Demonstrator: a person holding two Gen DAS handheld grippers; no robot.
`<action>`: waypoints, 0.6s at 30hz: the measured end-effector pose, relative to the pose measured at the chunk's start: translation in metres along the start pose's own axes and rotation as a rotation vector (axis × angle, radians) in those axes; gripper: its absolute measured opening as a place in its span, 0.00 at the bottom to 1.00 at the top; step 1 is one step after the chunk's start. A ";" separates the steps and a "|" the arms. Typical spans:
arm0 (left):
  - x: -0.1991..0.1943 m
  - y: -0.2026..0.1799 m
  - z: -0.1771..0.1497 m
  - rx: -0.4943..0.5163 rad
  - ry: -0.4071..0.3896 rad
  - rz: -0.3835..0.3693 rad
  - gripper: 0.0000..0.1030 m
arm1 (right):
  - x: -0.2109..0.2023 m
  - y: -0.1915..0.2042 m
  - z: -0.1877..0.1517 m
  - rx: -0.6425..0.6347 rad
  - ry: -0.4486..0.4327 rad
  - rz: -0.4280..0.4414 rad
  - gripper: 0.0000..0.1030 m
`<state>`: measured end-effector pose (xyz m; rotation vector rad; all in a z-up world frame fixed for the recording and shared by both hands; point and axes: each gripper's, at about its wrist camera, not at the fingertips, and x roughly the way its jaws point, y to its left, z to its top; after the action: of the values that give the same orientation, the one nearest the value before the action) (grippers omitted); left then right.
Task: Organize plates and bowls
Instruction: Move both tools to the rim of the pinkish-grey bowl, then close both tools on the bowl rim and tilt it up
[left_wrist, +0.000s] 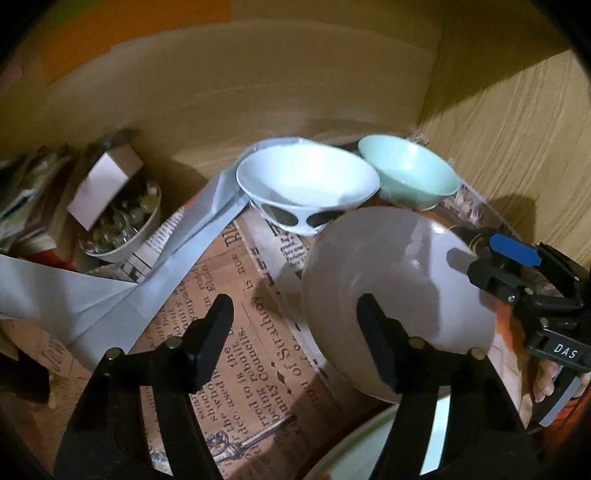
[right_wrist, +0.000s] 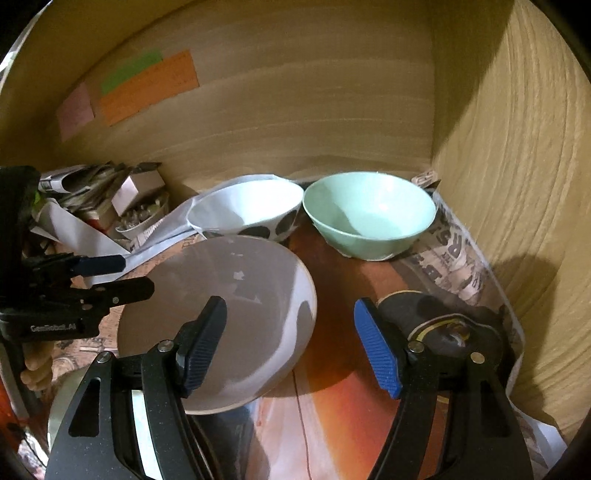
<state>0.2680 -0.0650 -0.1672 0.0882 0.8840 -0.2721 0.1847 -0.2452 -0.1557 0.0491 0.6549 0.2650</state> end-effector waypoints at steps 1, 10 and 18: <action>0.003 0.001 0.000 -0.003 0.008 -0.003 0.65 | 0.002 -0.001 -0.001 0.003 0.005 0.003 0.67; 0.023 0.001 -0.004 0.000 0.084 -0.061 0.35 | 0.015 -0.006 -0.002 0.025 0.048 0.019 0.56; 0.022 -0.010 -0.006 0.035 0.072 -0.087 0.17 | 0.026 -0.008 -0.005 0.050 0.096 0.055 0.24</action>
<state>0.2741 -0.0774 -0.1875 0.0927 0.9558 -0.3672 0.2032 -0.2462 -0.1755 0.1025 0.7563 0.3054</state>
